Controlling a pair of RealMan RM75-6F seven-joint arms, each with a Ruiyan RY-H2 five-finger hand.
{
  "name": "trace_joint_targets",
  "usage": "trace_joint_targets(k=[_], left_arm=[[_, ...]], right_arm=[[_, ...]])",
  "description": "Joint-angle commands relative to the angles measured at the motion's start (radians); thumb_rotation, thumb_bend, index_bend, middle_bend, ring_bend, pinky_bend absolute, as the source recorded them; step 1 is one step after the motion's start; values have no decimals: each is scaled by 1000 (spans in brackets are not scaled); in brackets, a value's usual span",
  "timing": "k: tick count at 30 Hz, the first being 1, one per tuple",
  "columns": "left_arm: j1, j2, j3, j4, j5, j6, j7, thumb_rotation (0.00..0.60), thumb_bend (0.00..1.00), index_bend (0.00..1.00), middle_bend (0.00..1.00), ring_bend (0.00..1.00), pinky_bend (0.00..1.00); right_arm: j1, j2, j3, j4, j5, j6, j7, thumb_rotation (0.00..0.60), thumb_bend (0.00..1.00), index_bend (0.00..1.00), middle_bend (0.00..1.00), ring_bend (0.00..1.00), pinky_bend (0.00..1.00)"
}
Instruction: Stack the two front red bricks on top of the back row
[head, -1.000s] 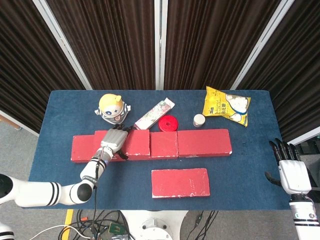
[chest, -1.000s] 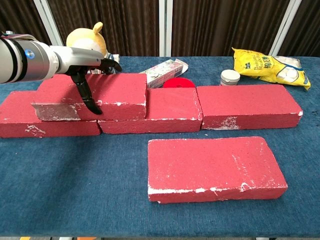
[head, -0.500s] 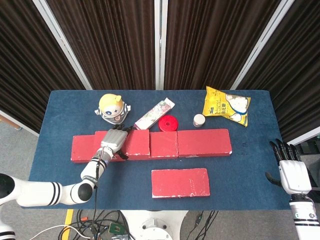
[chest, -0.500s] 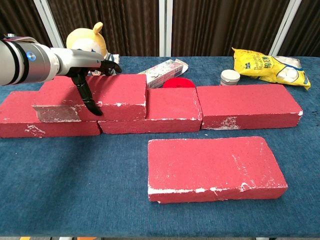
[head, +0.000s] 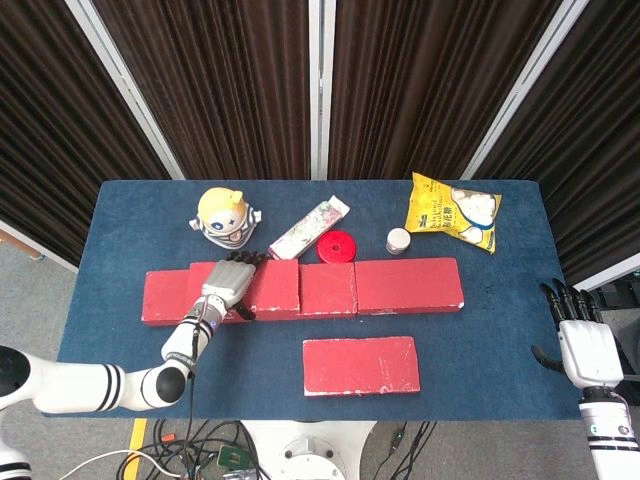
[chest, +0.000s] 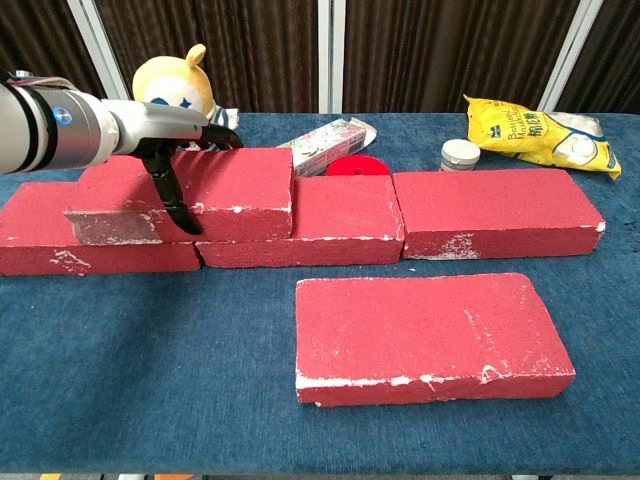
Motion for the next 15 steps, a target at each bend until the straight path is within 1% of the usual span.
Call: trace_joint_targets(k=[1,10,15], left_arm=[[-1,2,1,-2,-2,-3,0,600,0,34,0,0,0],[-1,5,-1,-10,5,-1,-8,600,0,30,0,0,0],[7,3,-6,-12,34,17,-22,600,0,21,0,0,0]], right_arm=[[0,0,0,0,0,0,0,600,155,0,0,0,0],[0,2,0,-1,2,0,-1,600,155,0,0,0,0],[0,4,1,-3,2,2,0,600,155,0,0,0,0]])
